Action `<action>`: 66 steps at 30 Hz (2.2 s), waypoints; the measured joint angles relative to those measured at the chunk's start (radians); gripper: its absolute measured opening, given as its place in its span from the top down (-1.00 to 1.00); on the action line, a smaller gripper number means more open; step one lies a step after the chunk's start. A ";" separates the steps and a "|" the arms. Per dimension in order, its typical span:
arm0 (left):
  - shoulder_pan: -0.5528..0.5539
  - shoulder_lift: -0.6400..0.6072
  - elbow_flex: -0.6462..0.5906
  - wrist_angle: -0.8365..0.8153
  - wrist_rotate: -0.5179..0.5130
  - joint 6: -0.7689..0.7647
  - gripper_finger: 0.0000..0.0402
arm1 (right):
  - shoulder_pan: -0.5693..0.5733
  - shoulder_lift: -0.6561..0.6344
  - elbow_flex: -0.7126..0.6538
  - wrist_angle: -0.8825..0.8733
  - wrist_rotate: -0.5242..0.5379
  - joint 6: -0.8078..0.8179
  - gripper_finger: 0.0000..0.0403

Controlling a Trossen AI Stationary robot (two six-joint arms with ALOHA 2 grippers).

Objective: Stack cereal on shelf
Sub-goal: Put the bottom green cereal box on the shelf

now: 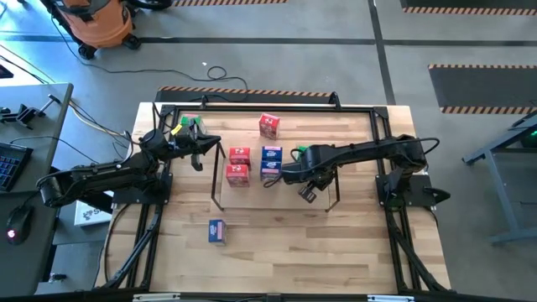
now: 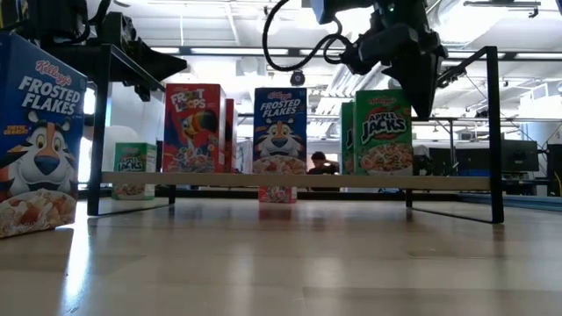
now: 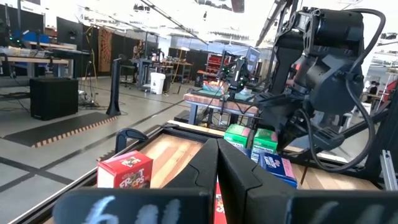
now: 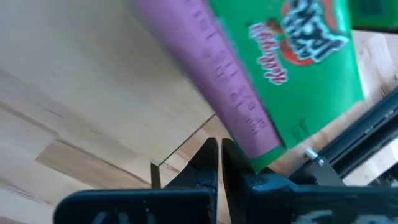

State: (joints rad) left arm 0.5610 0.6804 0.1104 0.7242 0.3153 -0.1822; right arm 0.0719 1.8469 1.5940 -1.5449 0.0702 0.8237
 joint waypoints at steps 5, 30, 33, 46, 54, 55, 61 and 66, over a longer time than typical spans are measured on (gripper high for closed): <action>0.000 0.000 0.000 0.000 0.000 0.000 1.00 | 0.000 0.000 0.000 0.034 0.009 -0.020 1.00; 0.000 0.000 0.000 0.000 0.000 0.000 1.00 | -0.009 -0.004 0.002 -0.017 0.161 -0.090 1.00; 0.000 0.000 0.000 0.000 0.000 0.000 1.00 | -0.009 -0.004 0.002 -0.006 0.188 -0.104 1.00; 0.000 0.000 0.000 -0.001 0.000 0.000 1.00 | 0.021 -0.018 0.076 -0.020 0.241 -0.289 1.00; 0.000 0.000 0.000 -0.002 -0.003 -0.009 1.00 | 0.039 -0.243 -0.118 0.461 0.244 -0.503 1.00; 0.000 0.000 0.000 -0.002 -0.003 -0.009 1.00 | 0.036 -0.286 -0.170 0.554 0.235 -0.526 1.00; 0.000 0.000 0.000 -0.001 -0.006 -0.008 1.00 | 0.000 -0.471 -0.417 0.888 0.198 -0.550 1.00; 0.000 0.000 0.000 -0.001 -0.012 -0.007 1.00 | -0.011 -0.505 -0.477 0.965 0.125 -0.452 1.00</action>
State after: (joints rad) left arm 0.5611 0.6807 0.1101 0.7235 0.3033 -0.1894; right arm 0.0613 1.3417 1.1172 -0.5803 0.1953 0.3719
